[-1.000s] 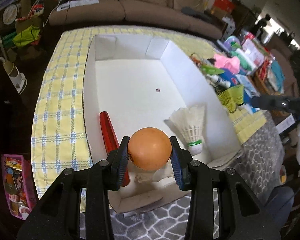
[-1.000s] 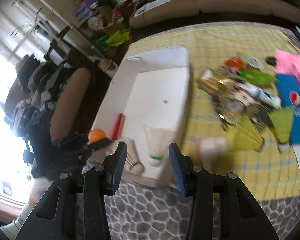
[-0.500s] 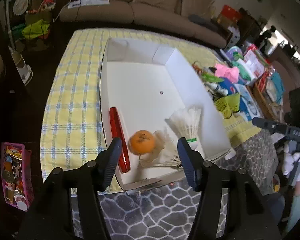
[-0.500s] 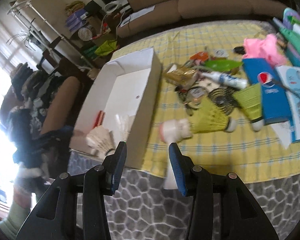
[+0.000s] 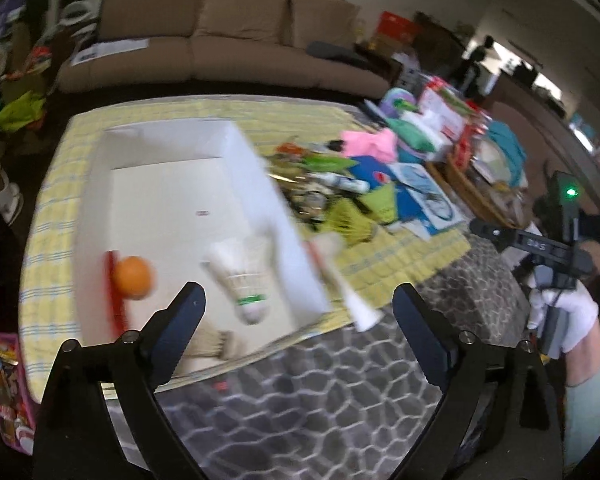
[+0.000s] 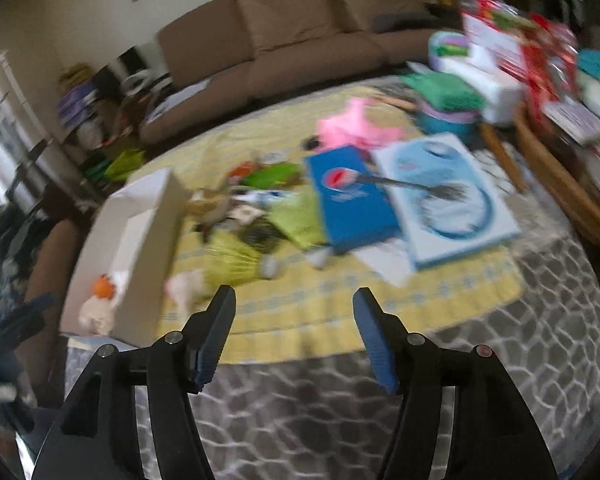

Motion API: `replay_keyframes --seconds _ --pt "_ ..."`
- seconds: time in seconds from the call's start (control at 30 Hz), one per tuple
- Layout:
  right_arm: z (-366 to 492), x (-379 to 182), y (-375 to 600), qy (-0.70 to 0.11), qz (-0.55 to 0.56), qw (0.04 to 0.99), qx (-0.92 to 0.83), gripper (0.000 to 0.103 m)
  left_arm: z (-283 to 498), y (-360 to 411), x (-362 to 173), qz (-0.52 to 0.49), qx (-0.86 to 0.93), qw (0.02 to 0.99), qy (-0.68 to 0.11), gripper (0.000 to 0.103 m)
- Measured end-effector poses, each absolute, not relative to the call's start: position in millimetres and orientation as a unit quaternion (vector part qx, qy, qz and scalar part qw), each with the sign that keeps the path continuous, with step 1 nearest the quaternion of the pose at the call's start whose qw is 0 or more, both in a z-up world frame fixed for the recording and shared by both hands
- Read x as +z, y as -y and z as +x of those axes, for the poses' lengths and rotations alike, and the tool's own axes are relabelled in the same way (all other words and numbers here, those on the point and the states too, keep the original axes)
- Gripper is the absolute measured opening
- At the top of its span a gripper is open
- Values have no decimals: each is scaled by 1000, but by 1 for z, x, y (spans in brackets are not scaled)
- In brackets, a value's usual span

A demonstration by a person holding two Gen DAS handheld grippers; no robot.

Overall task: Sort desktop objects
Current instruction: 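Grasp the blue-white skincare box by its edge with the right tool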

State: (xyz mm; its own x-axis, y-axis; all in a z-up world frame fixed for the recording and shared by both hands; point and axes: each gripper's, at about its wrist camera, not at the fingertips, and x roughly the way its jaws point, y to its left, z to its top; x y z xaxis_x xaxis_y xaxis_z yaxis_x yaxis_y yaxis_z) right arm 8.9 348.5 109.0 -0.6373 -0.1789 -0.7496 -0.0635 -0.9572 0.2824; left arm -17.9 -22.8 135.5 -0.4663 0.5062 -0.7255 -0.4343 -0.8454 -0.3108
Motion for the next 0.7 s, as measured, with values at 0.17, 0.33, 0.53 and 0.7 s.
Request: replay_keyframes --seconds 0.17,0.33,0.53,0.7 --pt "21 89 -393 155 432 0 -888 63 -17 -41 123 -443 839 313 31 96" --pt "27 74 -437 153 437 -28 -886 63 -19 -107 102 -454 821 346 22 96" --pt "17 62 -486 147 430 -53 -889 63 -26 -189 73 -473 795 378 27 96" --pt "-7 54 -517 138 423 -60 -894 63 -37 -249 52 -480 786 388 24 96"
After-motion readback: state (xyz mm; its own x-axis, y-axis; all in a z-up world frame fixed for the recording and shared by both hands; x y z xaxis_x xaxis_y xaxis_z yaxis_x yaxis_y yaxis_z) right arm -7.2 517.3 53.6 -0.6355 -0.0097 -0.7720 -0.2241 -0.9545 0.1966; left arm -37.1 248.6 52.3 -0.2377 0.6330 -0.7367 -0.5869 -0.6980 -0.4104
